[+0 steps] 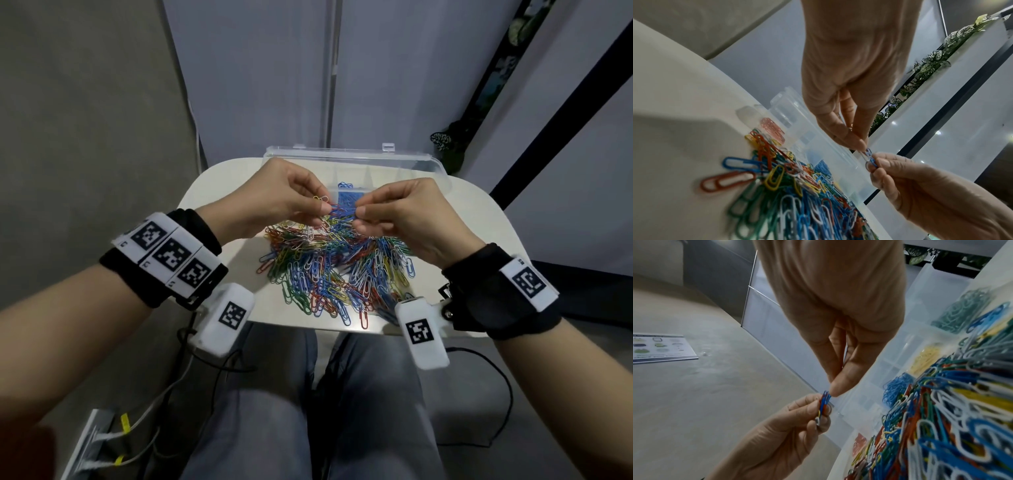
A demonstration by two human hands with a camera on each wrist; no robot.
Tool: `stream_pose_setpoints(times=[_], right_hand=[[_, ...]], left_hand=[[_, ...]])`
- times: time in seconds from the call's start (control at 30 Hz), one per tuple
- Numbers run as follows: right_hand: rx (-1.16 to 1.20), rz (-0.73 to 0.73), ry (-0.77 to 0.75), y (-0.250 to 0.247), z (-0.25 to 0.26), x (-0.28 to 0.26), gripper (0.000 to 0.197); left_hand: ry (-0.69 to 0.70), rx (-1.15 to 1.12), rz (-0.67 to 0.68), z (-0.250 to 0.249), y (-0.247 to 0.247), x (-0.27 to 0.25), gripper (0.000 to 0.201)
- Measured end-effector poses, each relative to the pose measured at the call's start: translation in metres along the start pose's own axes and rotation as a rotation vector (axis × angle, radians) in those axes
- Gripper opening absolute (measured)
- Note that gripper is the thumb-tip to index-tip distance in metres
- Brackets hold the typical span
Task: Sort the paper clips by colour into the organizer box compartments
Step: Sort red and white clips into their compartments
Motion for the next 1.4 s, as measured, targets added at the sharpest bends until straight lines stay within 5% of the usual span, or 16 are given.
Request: stream_pose_setpoints(times=[0.53, 1.4], right_hand=[[-0.179, 0.028, -0.084, 0.014, 0.003, 0.0, 0.016], [-0.222, 0.089, 0.075, 0.01, -0.003, 0.0, 0.003]], left_hand=[[-0.022, -0.046, -0.038, 0.003, 0.002, -0.004, 0.022], [-0.043, -0.031, -0.059, 0.009, -0.008, -0.008, 0.014]])
Point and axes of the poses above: each hand's wrist, its own x-axis towards the middle knuckle, its own y-axis out of the palm, z = x × y, the point moved 6 cm from there along x, towards the middle knuckle, and after that the axes turned 4 degrees about -y, right-handed, at the moved point
